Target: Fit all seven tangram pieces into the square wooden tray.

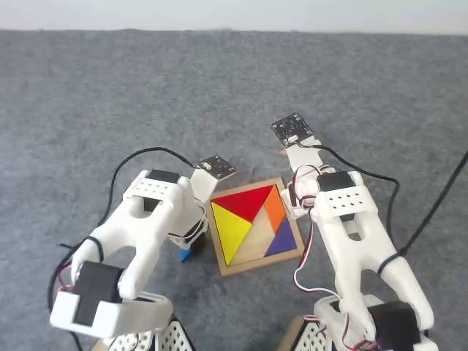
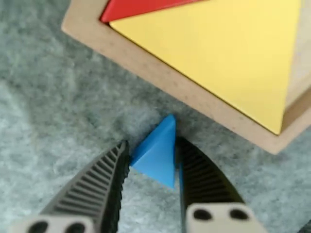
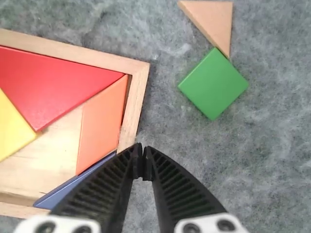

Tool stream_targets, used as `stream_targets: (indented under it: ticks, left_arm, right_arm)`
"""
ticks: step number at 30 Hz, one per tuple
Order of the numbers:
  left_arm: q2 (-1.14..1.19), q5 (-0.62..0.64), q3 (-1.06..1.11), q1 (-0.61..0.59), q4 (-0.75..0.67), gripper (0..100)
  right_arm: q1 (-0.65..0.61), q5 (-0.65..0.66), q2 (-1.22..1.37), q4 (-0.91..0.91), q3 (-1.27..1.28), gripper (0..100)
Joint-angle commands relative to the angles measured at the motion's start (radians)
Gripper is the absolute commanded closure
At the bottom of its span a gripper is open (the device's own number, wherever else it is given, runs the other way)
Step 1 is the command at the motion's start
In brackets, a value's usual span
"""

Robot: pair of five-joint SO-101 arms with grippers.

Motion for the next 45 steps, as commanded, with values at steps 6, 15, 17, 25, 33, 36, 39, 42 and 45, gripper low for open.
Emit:
stream_targets:
  ticks: [6, 15, 17, 25, 33, 36, 39, 42, 45]
  left_arm:
    - [0.011, 0.012, -0.007, 0.000, -0.003, 91]
    - [0.009, 0.075, -0.012, -0.005, 0.025, 93]
    - [0.009, 0.075, -0.016, -0.009, 0.025, 97]
    - [0.009, 0.077, -0.039, -0.011, 0.061, 95]
    - [-0.178, 0.077, -0.054, -0.003, 0.146, 95]
    - [-0.279, 0.077, -0.061, -0.003, 0.193, 95]
    - [-0.345, 0.077, -0.058, -0.008, 0.207, 95]
    - [-0.342, 0.077, -0.054, -0.009, 0.209, 95]
    - [-0.305, 0.072, -0.053, -0.009, 0.209, 95]
  right_arm:
    - [0.015, 0.011, -0.013, 0.005, -0.008, 99.1]
    - [0.015, 0.011, -0.013, 0.005, -0.008, 99.1]
    - [0.015, 0.011, -0.013, 0.005, -0.008, 99.1]
    - [0.015, 0.011, -0.013, 0.005, -0.008, 99.1]
    - [0.015, 0.011, -0.013, 0.005, -0.008, 99.1]
    - [0.015, 0.011, -0.013, 0.005, -0.008, 99.1]
    - [0.015, 0.011, -0.013, 0.005, -0.008, 99.1]
    - [0.015, 0.011, -0.013, 0.005, -0.008, 99.1]
    - [0.015, 0.011, -0.013, 0.005, -0.008, 99.1]
